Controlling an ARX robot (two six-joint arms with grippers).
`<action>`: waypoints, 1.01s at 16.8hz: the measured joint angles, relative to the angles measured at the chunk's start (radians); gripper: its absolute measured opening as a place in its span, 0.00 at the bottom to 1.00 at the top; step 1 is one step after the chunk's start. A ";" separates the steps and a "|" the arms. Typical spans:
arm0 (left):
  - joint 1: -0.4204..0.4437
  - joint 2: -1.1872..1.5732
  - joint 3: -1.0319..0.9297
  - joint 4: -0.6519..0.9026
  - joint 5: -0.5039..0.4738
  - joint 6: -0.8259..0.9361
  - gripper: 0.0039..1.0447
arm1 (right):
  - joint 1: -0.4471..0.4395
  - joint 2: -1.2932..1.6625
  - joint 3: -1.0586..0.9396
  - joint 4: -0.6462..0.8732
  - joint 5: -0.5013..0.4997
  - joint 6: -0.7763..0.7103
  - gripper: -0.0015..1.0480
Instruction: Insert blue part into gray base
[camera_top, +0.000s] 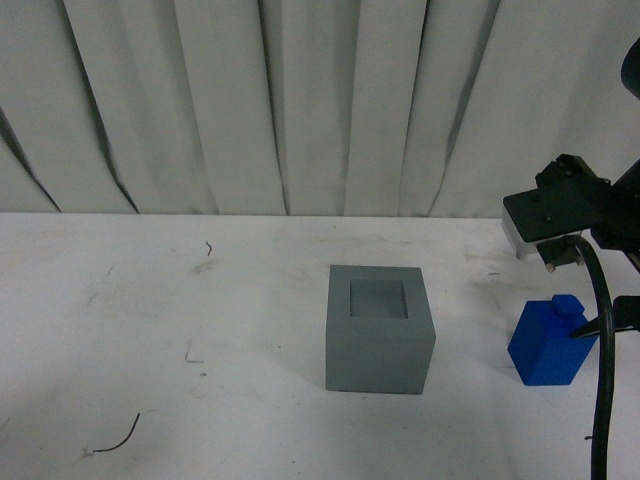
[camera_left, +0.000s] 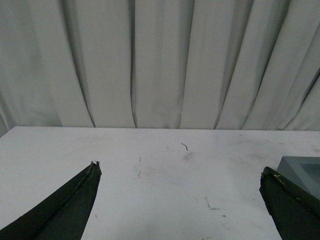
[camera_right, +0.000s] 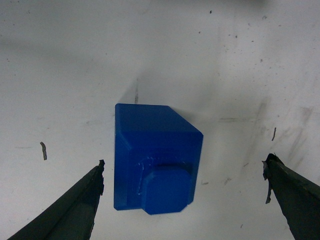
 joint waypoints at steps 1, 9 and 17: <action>0.000 0.000 0.000 0.000 0.000 0.000 0.94 | 0.000 0.014 -0.006 0.011 0.000 -0.007 0.94; 0.000 0.000 0.000 0.000 0.000 0.000 0.94 | -0.001 0.043 -0.038 0.005 -0.011 -0.005 0.94; 0.000 0.000 0.000 0.000 0.000 0.000 0.94 | -0.022 0.046 -0.053 0.009 0.001 -0.003 0.46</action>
